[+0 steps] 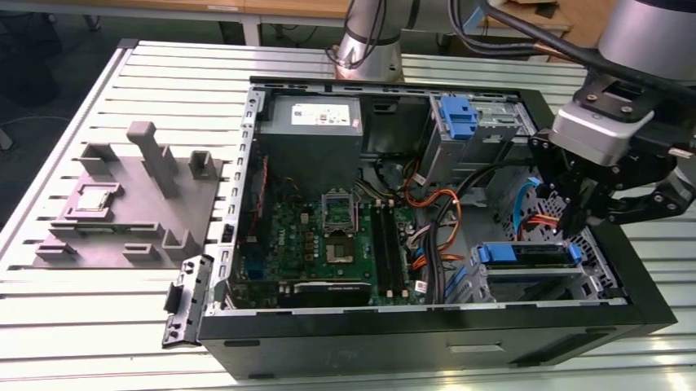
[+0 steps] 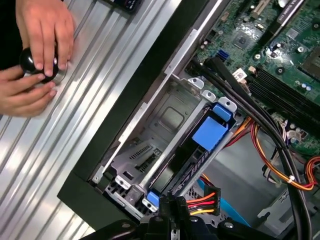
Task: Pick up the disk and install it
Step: 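Insert the first disk wire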
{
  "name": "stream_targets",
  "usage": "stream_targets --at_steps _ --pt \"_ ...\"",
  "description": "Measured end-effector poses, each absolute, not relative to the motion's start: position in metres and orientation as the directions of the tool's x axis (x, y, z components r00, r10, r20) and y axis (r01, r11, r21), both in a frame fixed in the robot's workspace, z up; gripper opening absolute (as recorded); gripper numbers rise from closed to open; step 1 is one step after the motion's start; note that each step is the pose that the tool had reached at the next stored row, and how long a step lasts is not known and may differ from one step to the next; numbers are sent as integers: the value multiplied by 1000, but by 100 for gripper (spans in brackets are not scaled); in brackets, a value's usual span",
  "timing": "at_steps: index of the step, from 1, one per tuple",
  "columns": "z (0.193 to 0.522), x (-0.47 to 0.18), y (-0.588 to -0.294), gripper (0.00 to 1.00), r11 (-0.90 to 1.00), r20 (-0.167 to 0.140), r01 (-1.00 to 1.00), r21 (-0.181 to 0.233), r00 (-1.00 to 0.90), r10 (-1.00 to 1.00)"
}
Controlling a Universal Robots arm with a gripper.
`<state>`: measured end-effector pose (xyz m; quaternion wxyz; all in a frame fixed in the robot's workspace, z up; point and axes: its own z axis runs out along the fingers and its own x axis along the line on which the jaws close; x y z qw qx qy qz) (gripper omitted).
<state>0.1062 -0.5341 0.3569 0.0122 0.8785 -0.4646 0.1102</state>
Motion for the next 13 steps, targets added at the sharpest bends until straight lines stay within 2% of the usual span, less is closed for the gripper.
stream_targets --at_steps 13 --pt "347 110 -534 17 -479 194 -875 -67 459 -867"
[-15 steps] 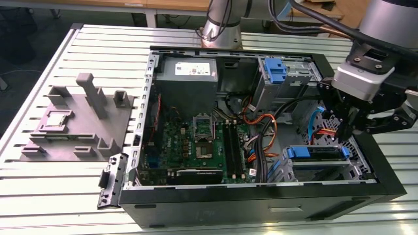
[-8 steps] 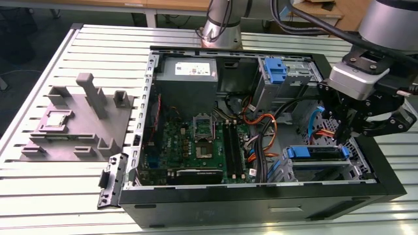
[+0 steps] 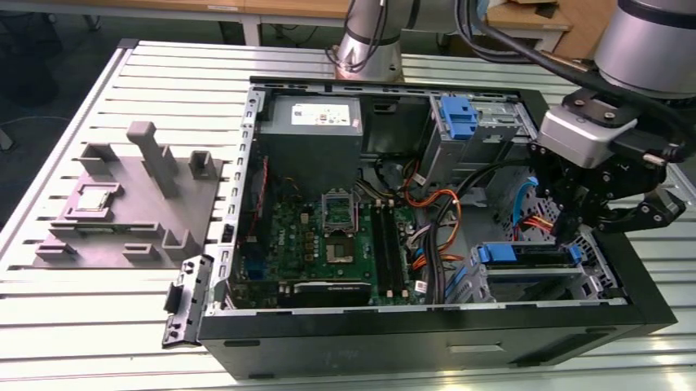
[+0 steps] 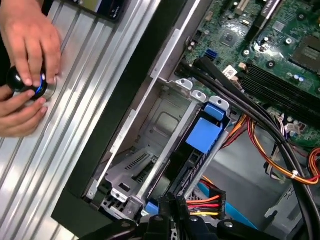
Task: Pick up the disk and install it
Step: 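Insert the first disk wire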
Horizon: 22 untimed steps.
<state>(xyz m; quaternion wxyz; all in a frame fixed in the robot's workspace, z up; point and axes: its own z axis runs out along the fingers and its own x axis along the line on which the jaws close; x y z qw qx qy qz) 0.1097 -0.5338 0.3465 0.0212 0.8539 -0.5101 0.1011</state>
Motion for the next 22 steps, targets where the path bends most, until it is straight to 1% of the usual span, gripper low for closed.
stream_targets --at_steps 4,12,22 --pt "345 110 -534 17 -435 193 -898 -66 416 -889" --pt "345 110 -534 17 -379 162 -922 -73 364 -917" --pt "341 110 -534 17 -235 161 -969 -73 221 -962"
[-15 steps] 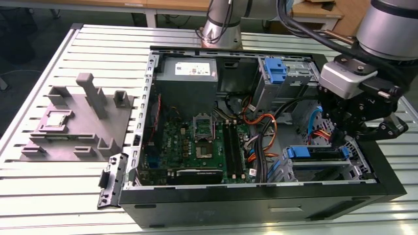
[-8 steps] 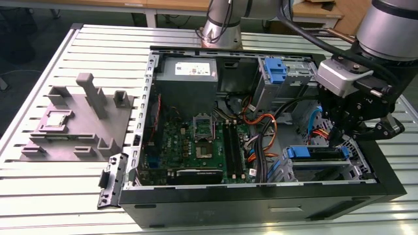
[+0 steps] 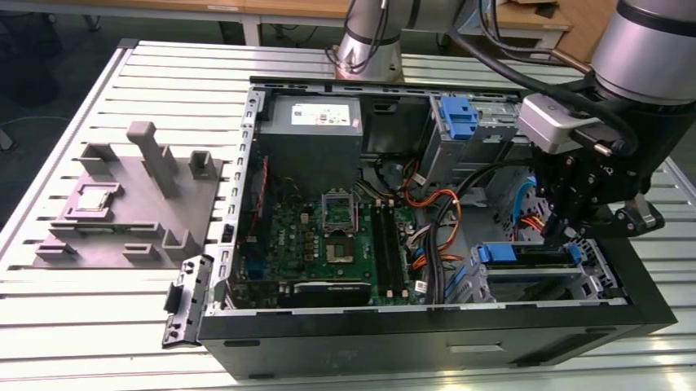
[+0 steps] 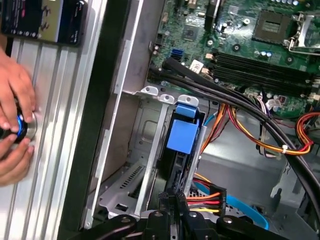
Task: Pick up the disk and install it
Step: 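Insert the first disk wire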
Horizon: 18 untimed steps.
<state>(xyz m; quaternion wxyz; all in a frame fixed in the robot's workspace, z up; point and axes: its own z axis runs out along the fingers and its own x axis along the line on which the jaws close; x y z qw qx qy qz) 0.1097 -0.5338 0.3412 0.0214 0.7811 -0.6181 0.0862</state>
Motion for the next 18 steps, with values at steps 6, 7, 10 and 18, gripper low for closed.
stream_targets --at_steps 6,7,10,18 --pt "339 115 -534 17 -224 159 -972 -66 211 -964" --pt "339 115 -534 17 -207 159 -976 -66 194 -968" --pt "337 115 -534 17 -154 159 -986 -66 142 -977" --pt "336 119 -534 17 -117 154 -991 -67 106 -982"
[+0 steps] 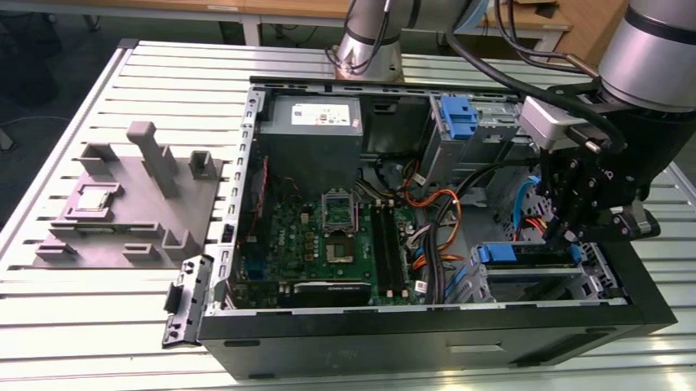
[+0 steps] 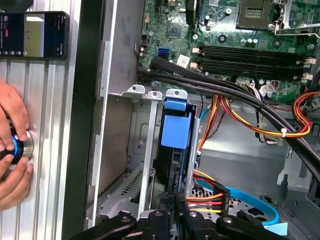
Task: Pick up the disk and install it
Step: 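Insert the first disk wire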
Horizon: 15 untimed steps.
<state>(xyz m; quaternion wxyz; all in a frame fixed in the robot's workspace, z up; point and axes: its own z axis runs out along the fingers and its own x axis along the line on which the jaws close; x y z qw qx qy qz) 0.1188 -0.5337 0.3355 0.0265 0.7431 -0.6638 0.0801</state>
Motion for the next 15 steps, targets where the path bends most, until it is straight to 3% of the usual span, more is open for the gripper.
stream_targets --at_steps 8,15 --pt "334 119 -534 17 -28 153 -997 -67 17 -988" --pt "333 120 -533 17 -26 130 -997 -68 17 -991"
